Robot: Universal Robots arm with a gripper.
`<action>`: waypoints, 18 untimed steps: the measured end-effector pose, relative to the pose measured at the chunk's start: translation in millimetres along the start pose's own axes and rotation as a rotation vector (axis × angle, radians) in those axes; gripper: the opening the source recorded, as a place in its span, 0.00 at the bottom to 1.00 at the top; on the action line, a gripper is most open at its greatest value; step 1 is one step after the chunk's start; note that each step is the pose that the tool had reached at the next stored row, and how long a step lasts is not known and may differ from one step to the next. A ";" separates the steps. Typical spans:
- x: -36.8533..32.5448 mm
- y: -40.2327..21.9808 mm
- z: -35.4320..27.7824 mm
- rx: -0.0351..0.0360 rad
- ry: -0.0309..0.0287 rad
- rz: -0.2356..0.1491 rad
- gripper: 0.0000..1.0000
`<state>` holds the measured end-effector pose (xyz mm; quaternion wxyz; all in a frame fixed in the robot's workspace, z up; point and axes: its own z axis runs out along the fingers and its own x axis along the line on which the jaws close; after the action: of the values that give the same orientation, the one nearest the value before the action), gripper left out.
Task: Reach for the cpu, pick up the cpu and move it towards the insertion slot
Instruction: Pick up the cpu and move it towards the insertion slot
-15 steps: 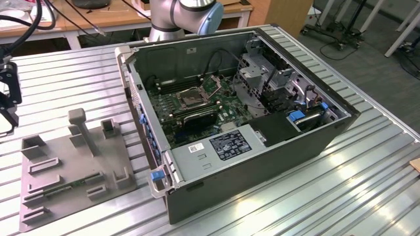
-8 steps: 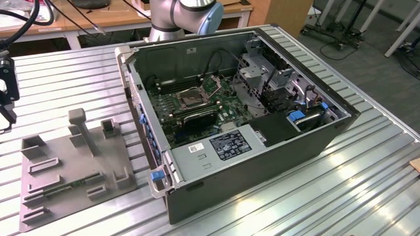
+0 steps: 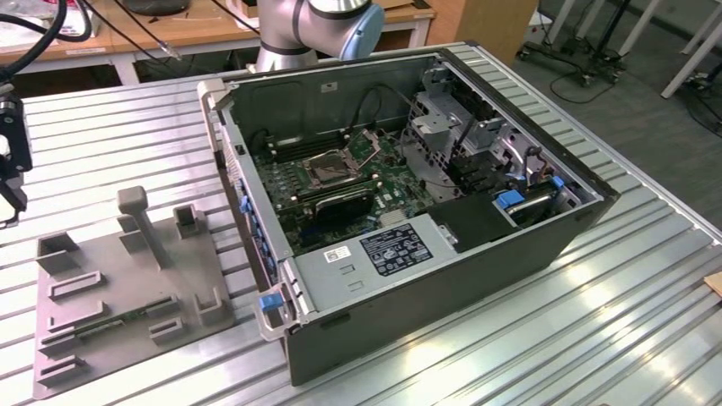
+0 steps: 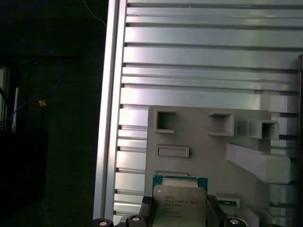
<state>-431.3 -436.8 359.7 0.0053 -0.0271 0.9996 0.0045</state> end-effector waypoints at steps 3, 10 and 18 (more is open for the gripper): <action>0.0 0.0 -1.0 0.0002 0.0004 0.000 0.54; -0.1 0.0 -7.2 0.0000 0.0000 0.000 0.54; -0.6 0.1 -8.5 0.0000 0.0001 0.000 0.54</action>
<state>-430.7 -436.8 368.3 0.0053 -0.0271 0.9996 0.0045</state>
